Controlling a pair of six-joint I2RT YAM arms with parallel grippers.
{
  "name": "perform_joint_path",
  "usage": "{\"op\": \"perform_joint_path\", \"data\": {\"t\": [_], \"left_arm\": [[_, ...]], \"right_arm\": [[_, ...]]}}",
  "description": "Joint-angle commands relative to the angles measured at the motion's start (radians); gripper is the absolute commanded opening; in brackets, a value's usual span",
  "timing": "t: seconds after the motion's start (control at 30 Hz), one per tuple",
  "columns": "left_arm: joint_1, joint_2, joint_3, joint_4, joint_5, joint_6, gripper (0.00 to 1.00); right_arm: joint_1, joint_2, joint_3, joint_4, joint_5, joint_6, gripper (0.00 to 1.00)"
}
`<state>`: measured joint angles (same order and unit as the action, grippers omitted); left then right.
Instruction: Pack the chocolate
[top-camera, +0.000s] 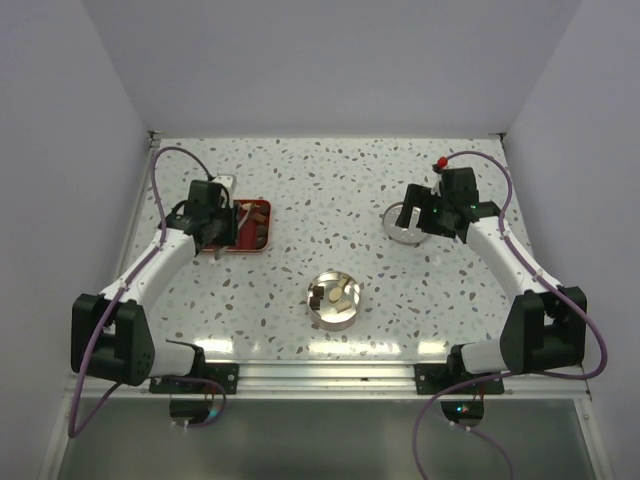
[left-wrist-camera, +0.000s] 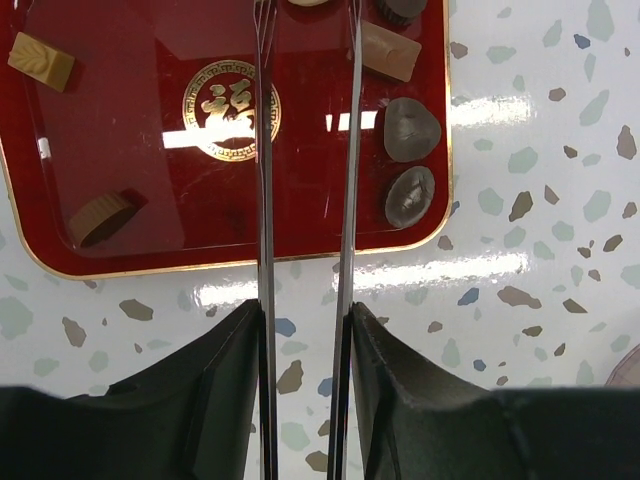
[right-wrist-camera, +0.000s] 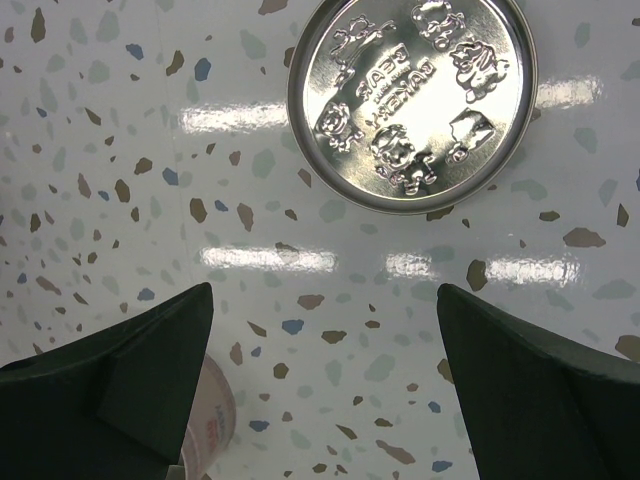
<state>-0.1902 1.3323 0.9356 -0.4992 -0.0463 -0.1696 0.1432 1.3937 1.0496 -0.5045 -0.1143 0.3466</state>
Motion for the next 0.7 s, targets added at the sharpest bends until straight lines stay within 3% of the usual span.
{"op": "perform_joint_path", "data": {"t": [0.0,0.13,0.37,0.67], "left_arm": [[0.008,0.016,0.003,0.074,0.023,0.022,0.45],[0.008,0.021,0.003,0.093,0.028,0.016,0.46],[0.009,0.018,0.006,0.09,0.029,0.015,0.32],[0.008,-0.068,0.012,0.041,0.017,0.01,0.29]], "right_arm": [[-0.002,-0.025,0.033,-0.008,0.019,-0.017,0.97],[-0.001,-0.025,0.036,-0.008,0.018,-0.017,0.97],[-0.002,-0.027,0.036,-0.011,0.025,-0.021,0.97],[-0.002,-0.024,0.03,-0.005,0.024,-0.018,0.97]]}}
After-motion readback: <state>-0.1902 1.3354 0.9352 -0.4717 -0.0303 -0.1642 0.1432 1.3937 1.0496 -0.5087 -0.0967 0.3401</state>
